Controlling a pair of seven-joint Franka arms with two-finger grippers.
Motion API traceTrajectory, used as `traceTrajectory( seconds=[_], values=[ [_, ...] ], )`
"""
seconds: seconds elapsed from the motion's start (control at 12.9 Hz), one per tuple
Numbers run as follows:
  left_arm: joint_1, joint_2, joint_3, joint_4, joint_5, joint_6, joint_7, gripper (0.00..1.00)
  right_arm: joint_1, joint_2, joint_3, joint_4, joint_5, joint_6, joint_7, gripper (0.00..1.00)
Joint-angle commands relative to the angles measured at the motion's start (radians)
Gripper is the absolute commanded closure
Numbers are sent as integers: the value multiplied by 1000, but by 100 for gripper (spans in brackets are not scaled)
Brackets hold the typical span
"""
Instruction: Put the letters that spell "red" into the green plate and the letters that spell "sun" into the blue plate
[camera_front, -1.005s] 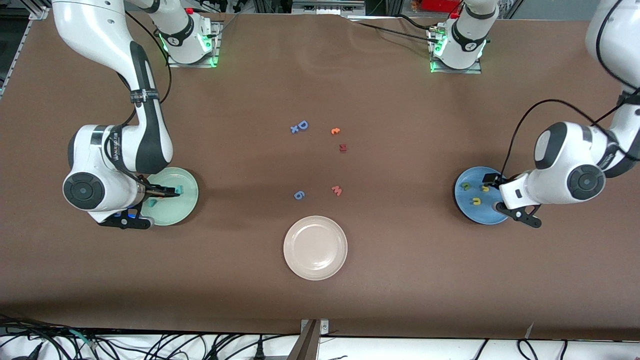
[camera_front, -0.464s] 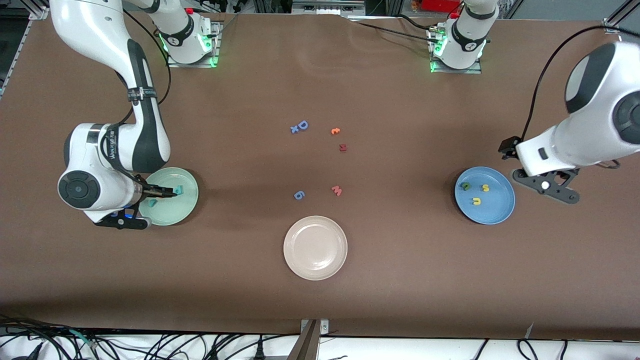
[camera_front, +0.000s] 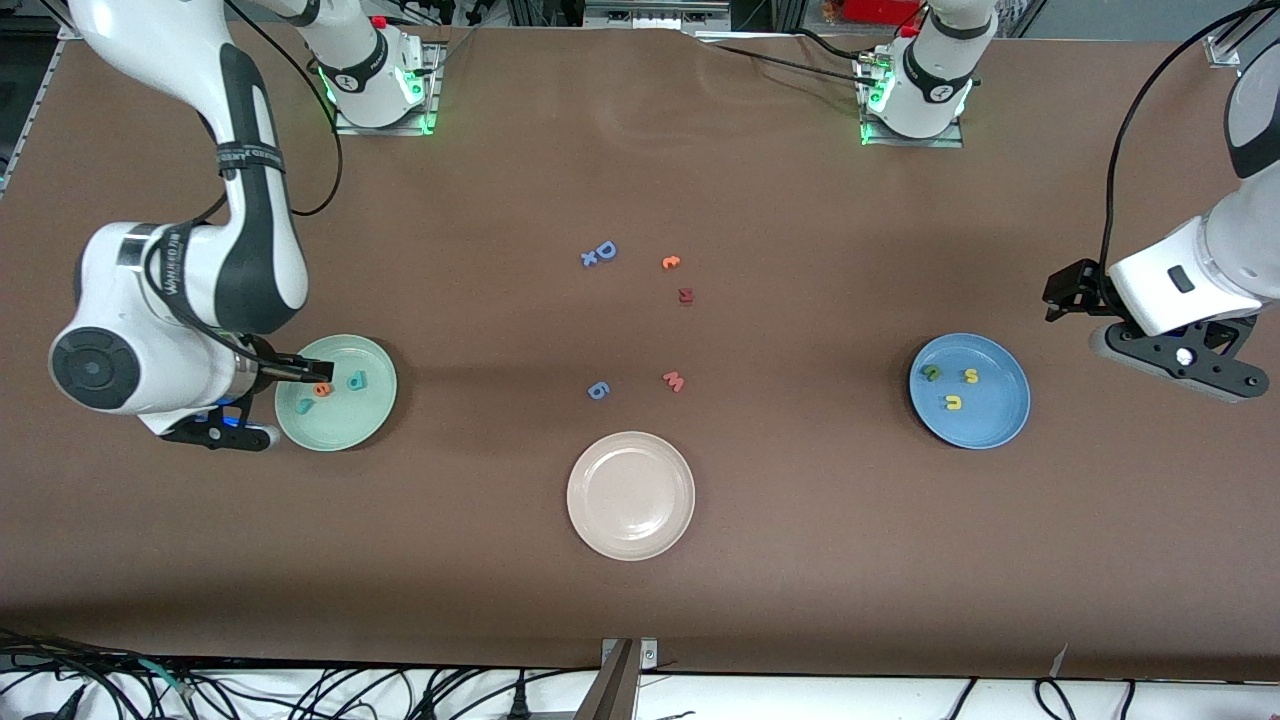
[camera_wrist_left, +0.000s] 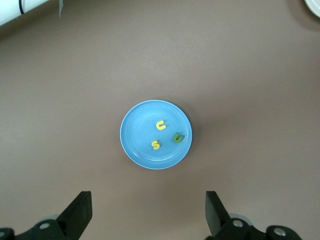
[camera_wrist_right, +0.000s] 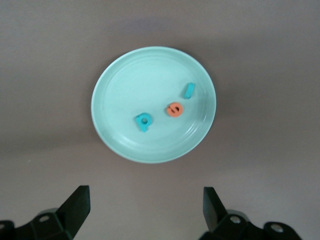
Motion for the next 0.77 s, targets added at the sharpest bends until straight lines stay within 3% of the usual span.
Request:
traceTrajectory(
  seconds=[0.0,0.15,0.39,0.54,0.7],
  values=[
    [-18,-75,21,-10,-65,-22,-69,0,-11,1,-11,64,36,-96,-19,0],
    [-76,-113,103,-31,-137,-22,-150,0,-11,-22,-8,77,36,-118,-18,0],
    [-255,-197,344,-83,-218,-22,-175,0,-7,-80,21,52,38,-107,4,0],
    [-376,-250,515,-135,-314,-8,-180,0,-82,-164,145,-14,-2,-84,2,0],
    [-443,-326,612,-248,-383,87,-178,0,-204,-238,298,-75,-57,-64,28,0]
  ],
)
